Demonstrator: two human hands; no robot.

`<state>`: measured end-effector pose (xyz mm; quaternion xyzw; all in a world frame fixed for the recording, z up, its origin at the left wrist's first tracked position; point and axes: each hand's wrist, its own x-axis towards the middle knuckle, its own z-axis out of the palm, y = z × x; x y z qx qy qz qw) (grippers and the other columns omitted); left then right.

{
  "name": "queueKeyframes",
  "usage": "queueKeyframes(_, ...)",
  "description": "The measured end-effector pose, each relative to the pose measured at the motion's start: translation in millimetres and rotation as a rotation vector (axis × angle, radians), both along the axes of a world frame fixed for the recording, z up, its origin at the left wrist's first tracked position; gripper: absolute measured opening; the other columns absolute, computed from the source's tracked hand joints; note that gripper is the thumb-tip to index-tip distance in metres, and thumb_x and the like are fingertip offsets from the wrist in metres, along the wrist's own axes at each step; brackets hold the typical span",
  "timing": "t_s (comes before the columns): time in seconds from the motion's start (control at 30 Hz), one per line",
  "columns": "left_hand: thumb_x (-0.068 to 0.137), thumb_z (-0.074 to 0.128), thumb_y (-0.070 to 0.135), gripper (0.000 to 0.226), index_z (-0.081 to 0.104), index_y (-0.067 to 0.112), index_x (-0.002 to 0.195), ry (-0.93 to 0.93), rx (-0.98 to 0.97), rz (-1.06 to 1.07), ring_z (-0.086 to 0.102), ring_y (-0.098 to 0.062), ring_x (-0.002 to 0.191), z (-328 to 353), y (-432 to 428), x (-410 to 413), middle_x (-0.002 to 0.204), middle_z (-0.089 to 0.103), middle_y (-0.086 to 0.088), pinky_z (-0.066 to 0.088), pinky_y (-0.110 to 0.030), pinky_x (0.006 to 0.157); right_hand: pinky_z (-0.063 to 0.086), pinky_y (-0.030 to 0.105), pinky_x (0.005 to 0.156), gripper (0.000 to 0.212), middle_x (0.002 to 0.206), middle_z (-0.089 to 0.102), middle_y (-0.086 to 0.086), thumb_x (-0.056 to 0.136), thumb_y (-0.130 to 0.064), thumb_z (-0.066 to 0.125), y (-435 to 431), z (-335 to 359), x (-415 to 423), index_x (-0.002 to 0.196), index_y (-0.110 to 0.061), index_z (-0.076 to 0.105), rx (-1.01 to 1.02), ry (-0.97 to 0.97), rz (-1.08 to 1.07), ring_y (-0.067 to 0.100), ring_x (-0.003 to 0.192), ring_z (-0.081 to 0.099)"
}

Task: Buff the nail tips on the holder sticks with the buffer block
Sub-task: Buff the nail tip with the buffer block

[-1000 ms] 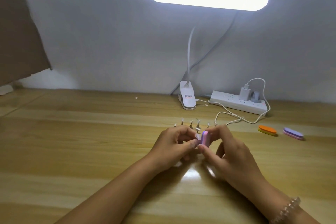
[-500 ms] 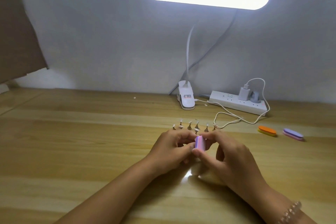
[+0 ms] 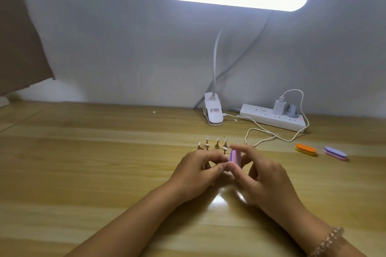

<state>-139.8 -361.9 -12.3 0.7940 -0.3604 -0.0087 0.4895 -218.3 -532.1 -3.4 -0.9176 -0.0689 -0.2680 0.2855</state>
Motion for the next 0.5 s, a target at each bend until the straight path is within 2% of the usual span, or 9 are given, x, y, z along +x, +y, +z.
queueKeyframes(0.07, 0.091, 0.060, 0.026, 0.017, 0.075, 0.020, 0.096, 0.011, -0.005, 0.004, 0.050, -0.014, 0.054, -0.6, 0.7, 0.7, 0.074, 0.065, 0.012, 0.046, -0.034, 0.061, 0.040, 0.025, 0.057, 0.045, 0.083, 0.061, -0.023, 0.085, -0.058, 0.055, -0.1, 0.3, -0.4, 0.125, -0.039, 0.060, -0.026, -0.008, 0.003, 0.004, 0.052, 0.051)
queueKeyframes(0.17, 0.092, 0.057, 0.018, 0.017, 0.073, 0.021, 0.093, -0.003, 0.024, -0.027, 0.048, -0.011, 0.056, 0.5, 1.3, 0.3, 0.072, 0.063, 0.015, 0.044, -0.033, 0.061, 0.035, 0.017, 0.057, 0.049, 0.088, 0.056, -0.029, 0.088, -0.062, 0.052, 3.6, 0.1, -3.5, 0.131, -0.037, 0.059, -0.052, -0.032, 0.083, -0.005, 0.055, 0.049)
queueKeyframes(0.27, 0.097, 0.060, 0.024, 0.014, 0.073, 0.027, 0.094, 0.010, 0.051, -0.046, 0.052, -0.016, 0.062, 2.4, 1.6, -0.2, 0.078, 0.065, 0.015, 0.045, -0.033, 0.064, 0.038, 0.025, 0.057, 0.050, 0.082, 0.061, -0.020, 0.087, -0.057, 0.051, -2.0, 1.9, 2.2, 0.134, -0.038, 0.057, 0.035, 0.030, 0.000, 0.005, 0.055, 0.051)
queueKeyframes(0.33, 0.093, 0.057, 0.032, 0.015, 0.071, 0.032, 0.093, -0.008, 0.083, -0.048, 0.052, -0.010, 0.062, 3.4, 2.5, -1.3, 0.077, 0.064, 0.020, 0.041, -0.029, 0.064, 0.037, 0.022, 0.058, 0.048, 0.087, 0.057, -0.027, 0.092, -0.058, 0.049, -1.3, 0.4, 1.3, 0.136, -0.039, 0.054, -0.019, 0.027, 0.014, 0.003, 0.056, 0.050)
queueKeyframes(0.4, 0.092, 0.054, 0.033, 0.018, 0.071, 0.030, 0.095, -0.031, 0.110, -0.042, 0.053, -0.006, 0.064, 3.4, 3.4, -2.0, 0.079, 0.065, 0.021, 0.040, -0.028, 0.065, 0.037, 0.020, 0.058, 0.050, 0.088, 0.054, -0.033, 0.092, -0.062, 0.045, 1.8, -0.4, -1.8, 0.136, -0.040, 0.054, -0.026, 0.024, 0.070, 0.003, 0.057, 0.050)
queueKeyframes(0.5, 0.097, 0.059, 0.028, 0.015, 0.074, 0.026, 0.097, -0.021, 0.091, -0.035, 0.054, -0.007, 0.065, 3.1, 1.8, -1.4, 0.082, 0.068, 0.016, 0.043, -0.030, 0.065, 0.042, 0.030, 0.059, 0.058, 0.085, 0.060, -0.021, 0.087, -0.067, 0.037, -3.2, 0.0, 2.1, 0.135, -0.039, 0.056, 0.046, 0.043, 0.026, 0.007, 0.057, 0.052)
